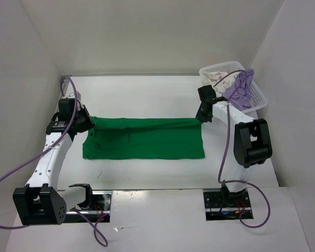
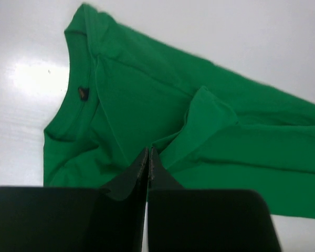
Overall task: Fold and stack the t-shirts
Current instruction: Fold the other side of the tshirt into a rectangle
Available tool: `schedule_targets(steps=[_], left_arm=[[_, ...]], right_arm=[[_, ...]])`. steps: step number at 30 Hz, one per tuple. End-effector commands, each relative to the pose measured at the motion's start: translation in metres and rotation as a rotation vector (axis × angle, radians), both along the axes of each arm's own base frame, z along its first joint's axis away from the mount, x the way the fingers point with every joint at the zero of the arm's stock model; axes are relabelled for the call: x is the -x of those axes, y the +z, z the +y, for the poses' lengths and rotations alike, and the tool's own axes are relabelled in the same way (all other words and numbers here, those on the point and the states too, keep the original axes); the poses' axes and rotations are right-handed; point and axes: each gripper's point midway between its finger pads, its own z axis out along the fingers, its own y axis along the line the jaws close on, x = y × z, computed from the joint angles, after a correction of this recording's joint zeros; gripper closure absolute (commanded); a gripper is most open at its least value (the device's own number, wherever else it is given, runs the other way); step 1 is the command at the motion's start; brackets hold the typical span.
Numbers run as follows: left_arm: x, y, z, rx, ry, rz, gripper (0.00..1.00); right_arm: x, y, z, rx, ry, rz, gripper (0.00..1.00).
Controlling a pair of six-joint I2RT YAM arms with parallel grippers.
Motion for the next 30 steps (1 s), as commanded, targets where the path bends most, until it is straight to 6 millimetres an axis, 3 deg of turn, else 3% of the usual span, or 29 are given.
schedule_targets(steps=[1,6,13,18,21,26,30], left_arm=[[0.016,0.003,0.004,-0.024,0.002,0.009,1.0],[0.027,-0.007,0.001,-0.009,-0.008,0.084,0.98],[0.033,0.007,0.0,-0.001,-0.001,0.091,0.93],[0.036,0.013,0.007,-0.026,0.037,0.072,0.93],[0.037,0.019,0.007,-0.02,0.043,0.06,0.81],[0.035,0.038,0.013,-0.037,0.089,0.02,0.74],[0.026,0.046,0.01,-0.022,0.071,-0.027,0.72]], right_arm=[[0.003,0.015,-0.004,-0.004,0.001,-0.043,0.98],[0.012,-0.002,-0.005,0.003,-0.006,0.008,0.98],[0.015,-0.005,-0.004,-0.004,-0.001,0.02,0.97],[0.017,-0.006,-0.005,-0.002,-0.001,0.029,0.9],[0.019,-0.007,-0.009,0.0,-0.011,0.038,0.84],[0.018,0.009,-0.011,0.003,-0.016,0.006,0.79],[0.018,0.031,-0.001,-0.032,0.02,-0.032,0.82]])
